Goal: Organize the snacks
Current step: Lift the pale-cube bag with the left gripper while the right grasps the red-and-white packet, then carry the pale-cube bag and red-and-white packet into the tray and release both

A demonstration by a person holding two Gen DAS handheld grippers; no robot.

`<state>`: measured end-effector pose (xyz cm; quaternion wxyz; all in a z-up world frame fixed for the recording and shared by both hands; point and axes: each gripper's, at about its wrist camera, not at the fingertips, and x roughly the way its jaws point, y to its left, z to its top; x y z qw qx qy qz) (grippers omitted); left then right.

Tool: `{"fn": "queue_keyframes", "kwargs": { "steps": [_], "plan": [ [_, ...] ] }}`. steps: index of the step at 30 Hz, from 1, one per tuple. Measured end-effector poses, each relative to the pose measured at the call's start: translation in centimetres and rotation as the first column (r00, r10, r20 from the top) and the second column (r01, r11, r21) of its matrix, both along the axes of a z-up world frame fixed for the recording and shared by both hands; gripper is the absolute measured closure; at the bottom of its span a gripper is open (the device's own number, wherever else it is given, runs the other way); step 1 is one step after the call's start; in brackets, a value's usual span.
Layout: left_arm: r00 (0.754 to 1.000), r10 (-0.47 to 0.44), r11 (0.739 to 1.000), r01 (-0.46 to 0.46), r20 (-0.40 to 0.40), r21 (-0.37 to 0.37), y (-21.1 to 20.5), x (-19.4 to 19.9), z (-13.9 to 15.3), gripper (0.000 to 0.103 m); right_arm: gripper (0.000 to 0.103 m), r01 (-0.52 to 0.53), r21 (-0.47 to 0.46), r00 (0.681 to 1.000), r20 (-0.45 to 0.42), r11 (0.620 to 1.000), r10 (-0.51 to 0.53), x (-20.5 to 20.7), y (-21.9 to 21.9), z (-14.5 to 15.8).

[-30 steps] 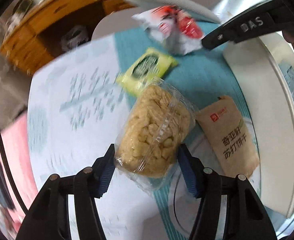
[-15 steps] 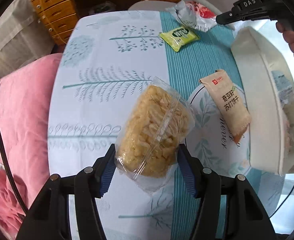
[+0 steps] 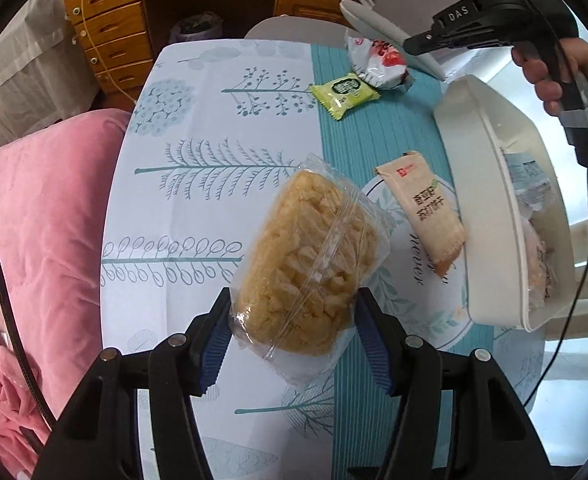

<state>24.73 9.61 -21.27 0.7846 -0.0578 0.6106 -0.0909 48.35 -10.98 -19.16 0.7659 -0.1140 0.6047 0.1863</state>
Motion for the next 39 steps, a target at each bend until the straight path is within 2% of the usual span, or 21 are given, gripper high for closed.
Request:
{"fn": "queue_keyframes", "kwargs": {
  "steps": [3, 4, 5, 7, 8, 13, 16, 18, 22, 25, 30, 35, 39],
  "plan": [
    [1.0, -0.02, 1.0, 0.02, 0.008, -0.01, 0.1, -0.1, 0.5, 0.045, 0.1, -0.006, -0.001, 0.998, 0.058, 1.0, 0.006, 0.3, 0.2, 0.9],
    [1.0, -0.026, 1.0, 0.026, 0.01, -0.012, 0.1, -0.1, 0.6, 0.045, 0.093, -0.022, -0.019, 0.997, 0.076, 1.0, 0.024, 0.5, 0.4, 0.9],
    [1.0, -0.029, 0.999, 0.029, 0.011, -0.014, 0.2, -0.1, 0.7, 0.045, 0.078, -0.029, -0.039, 0.997, 0.075, 0.999, 0.032, 0.7, 0.5, 0.7],
    [0.999, -0.031, 0.999, 0.031, 0.011, -0.021, 0.4, -0.2, 0.9, 0.045, 0.054, -0.031, -0.085, 0.998, 0.053, 0.996, 0.036, 1.5, 0.6, -0.3],
    [0.999, -0.031, 0.999, 0.032, 0.01, -0.027, 0.7, -0.3, 1.0, 0.045, 0.052, -0.029, -0.098, 0.998, 0.047, 0.995, 0.034, 1.9, 0.6, -0.8],
    [1.0, -0.02, 0.999, 0.02, 0.007, -0.03, 2.1, -0.2, 1.1, 0.045, 0.052, -0.025, -0.17, 1.0, 0.001, 0.985, 0.026, 3.7, 0.7, -3.6],
    [1.0, -0.004, 0.999, 0.004, 0.002, -0.034, 3.2, -0.1, 1.0, 0.045, 0.05, -0.034, -0.191, 0.999, -0.048, 0.981, 0.025, 4.3, 1.0, -5.2],
    [1.0, 0.012, 0.999, -0.012, -0.004, -0.04, 4.1, -0.1, 0.9, 0.045, 0.05, -0.017, -0.194, 0.999, -0.044, 0.981, 0.008, 4.5, 1.1, -5.5],
    [0.999, 0.043, 0.997, -0.043, -0.014, -0.062, 5.6, -0.1, 0.8, 0.045, 0.066, -0.004, -0.189, 0.996, -0.088, 0.982, -0.013, 4.5, 1.4, -6.1],
    [0.998, 0.061, 0.996, -0.062, -0.011, -0.071, 6.4, 0.0, 0.9, 0.045, 0.07, -0.009, -0.213, 0.995, -0.098, 0.977, -0.012, 3.8, 2.1, -6.5],
    [0.997, 0.08, 0.993, -0.078, 0.013, -0.084, 7.2, 0.0, 1.9, 0.045, 0.074, 0.069, -0.206, 0.992, -0.088, 0.976, -0.089, 1.9, 2.6, -5.8],
    [0.995, 0.094, 0.992, -0.089, 0.046, -0.092, 7.4, -0.7, 3.2, 0.045, 0.074, 0.098, -0.094, 0.99, -0.096, 0.991, -0.107, -2.4, 2.7, -3.2],
    [0.989, 0.12, 0.986, -0.108, 0.088, -0.127, 6.9, -1.8, 4.5, 0.045, 0.074, 0.12, -0.019, 0.988, -0.098, 0.993, -0.121, -6.8, 2.5, -0.3]
  ]
}}
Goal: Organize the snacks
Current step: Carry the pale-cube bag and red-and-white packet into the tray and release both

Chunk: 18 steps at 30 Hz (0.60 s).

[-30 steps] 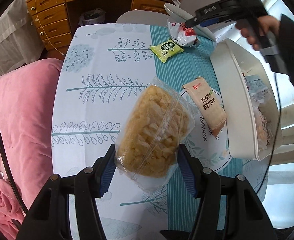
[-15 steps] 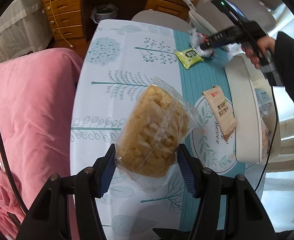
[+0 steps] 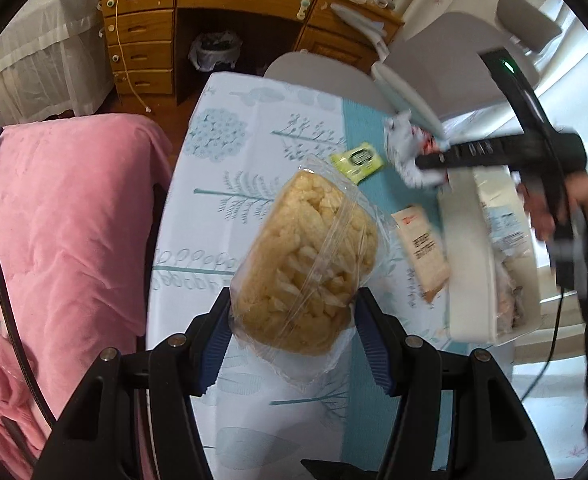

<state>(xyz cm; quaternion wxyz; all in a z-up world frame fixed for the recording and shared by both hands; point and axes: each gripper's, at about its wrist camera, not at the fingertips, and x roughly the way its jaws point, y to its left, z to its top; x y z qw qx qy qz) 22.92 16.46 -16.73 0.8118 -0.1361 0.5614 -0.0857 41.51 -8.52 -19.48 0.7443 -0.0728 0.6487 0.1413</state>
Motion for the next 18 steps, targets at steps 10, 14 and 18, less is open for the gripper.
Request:
{"fn": "queue_keyframes", "kwargs": {
  "steps": [10, 14, 18],
  "plan": [
    [0.99, -0.001, 0.998, 0.01, 0.138, -0.064, -6.4, -3.0, 3.9, 0.045, 0.073, 0.073, 0.066, 0.997, 0.03, 0.995, -0.075, -10.2, -4.8, 5.8],
    [0.983, -0.006, 0.996, 0.023, 0.184, -0.086, -10.7, -3.8, 5.5, 0.045, 0.072, 0.07, 0.075, 0.995, 0.061, 0.995, -0.075, -13.9, -7.5, 7.9],
    [0.976, -0.017, 0.995, 0.038, 0.216, -0.092, -14.4, -4.1, 6.7, 0.045, 0.072, 0.07, 0.069, 0.995, 0.068, 0.995, -0.075, -16.5, -10.4, 8.6]
  ]
}}
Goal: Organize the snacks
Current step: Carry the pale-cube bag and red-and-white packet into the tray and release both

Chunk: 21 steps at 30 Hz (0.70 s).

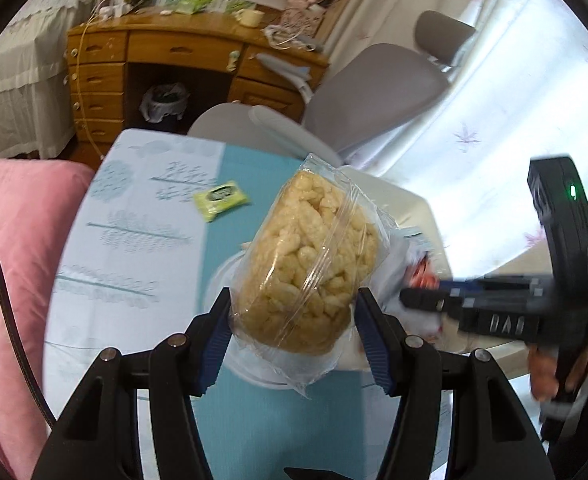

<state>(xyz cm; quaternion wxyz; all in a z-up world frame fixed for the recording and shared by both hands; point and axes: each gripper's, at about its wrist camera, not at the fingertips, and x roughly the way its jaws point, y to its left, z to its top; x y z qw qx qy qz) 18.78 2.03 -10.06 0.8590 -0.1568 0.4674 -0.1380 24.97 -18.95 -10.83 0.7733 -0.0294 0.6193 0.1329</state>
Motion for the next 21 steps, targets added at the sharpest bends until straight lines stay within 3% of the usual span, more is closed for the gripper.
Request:
{"fn": "queue_keyframes", "kwargs": {
  "steps": [14, 17, 18, 20, 21],
  "plan": [
    [0.994, -0.083, 0.996, 0.085, 0.068, -0.026, -13.8, 0.5, 2.0, 0.044, 0.071, 0.099, -0.045, 0.995, -0.024, 0.994, -0.1, -3.7, -12.7, -0.7],
    [0.993, -0.096, 0.995, 0.098, 0.075, -0.031, -15.7, 0.6, 2.4, 0.041, 0.07, 0.135, -0.015, 0.991, -0.013, 0.991, -0.135, -3.6, -15.0, -0.3],
    [0.992, -0.103, 0.994, 0.106, 0.076, -0.035, -16.2, 0.6, 2.5, 0.039, 0.067, 0.142, 0.005, 0.99, -0.013, 0.99, -0.142, -3.5, -15.5, -0.1],
    [0.992, -0.097, 0.994, 0.101, 0.077, -0.043, -16.7, 0.4, 2.6, 0.025, 0.043, 0.156, 0.035, 0.988, -0.02, 0.987, -0.155, -3.4, -16.3, 0.1],
    [0.994, -0.085, 0.995, 0.089, 0.074, -0.049, -16.7, 0.3, 2.6, 0.022, 0.039, 0.16, 0.035, 0.987, -0.017, 0.986, -0.16, -3.4, -16.6, 0.2]
  ]
}}
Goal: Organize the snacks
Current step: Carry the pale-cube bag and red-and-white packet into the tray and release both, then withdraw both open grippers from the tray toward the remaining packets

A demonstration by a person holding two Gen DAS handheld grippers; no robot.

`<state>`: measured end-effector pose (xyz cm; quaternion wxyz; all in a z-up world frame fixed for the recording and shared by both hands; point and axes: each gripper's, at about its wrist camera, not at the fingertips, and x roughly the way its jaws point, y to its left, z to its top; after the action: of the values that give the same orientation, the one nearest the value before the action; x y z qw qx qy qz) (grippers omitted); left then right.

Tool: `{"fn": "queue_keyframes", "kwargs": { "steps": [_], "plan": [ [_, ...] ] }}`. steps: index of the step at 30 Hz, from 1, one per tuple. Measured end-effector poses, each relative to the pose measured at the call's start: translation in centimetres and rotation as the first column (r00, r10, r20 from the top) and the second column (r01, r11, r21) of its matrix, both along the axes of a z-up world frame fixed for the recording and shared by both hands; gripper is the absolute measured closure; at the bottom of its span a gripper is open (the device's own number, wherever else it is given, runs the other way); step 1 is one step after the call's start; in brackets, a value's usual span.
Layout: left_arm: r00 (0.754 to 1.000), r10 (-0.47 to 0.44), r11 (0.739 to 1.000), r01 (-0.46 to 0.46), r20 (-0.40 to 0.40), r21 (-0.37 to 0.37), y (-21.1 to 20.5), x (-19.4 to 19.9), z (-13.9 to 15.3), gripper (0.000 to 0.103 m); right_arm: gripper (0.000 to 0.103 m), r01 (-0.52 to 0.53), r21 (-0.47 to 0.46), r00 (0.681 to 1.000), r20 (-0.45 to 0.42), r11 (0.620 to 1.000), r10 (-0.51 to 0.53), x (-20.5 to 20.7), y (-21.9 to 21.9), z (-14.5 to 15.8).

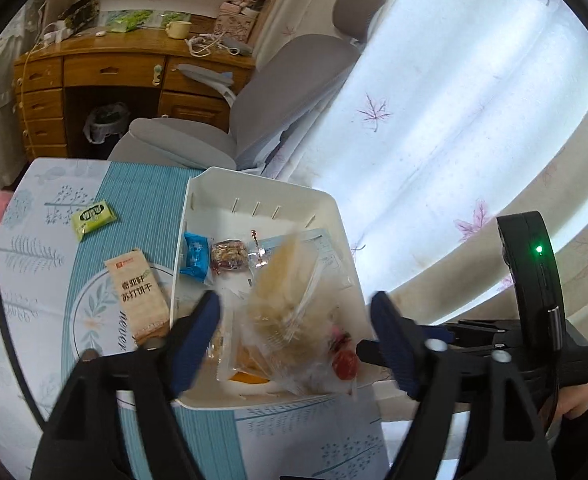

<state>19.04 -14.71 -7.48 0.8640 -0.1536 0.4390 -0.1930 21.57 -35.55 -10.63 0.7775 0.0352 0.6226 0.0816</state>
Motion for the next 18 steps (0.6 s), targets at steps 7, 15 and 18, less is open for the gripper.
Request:
{"fn": "queue_keyframes", "kwargs": {
  "steps": [7, 15, 18],
  "plan": [
    [0.991, 0.1, 0.995, -0.099, -0.092, 0.016, 2.2, -1.2, -1.1, 0.021, 0.034, -0.019, 0.005, 1.0, -0.023, 1.0, 0.02, -0.1, 0.3, -0.4],
    [0.95, 0.262, 0.965, -0.256, -0.171, 0.057, 8.5, -3.1, -3.2, 0.021, 0.029, -0.015, 0.017, 0.993, -0.117, 1.0, 0.017, -1.7, 3.5, -2.5],
    [0.935, 0.298, 0.954, -0.287, -0.19, 0.087, 11.4, -3.5, -3.9, 0.021, 0.029, -0.007, 0.017, 0.989, -0.147, 1.0, 0.009, -2.5, 5.4, -3.4]
  ]
}}
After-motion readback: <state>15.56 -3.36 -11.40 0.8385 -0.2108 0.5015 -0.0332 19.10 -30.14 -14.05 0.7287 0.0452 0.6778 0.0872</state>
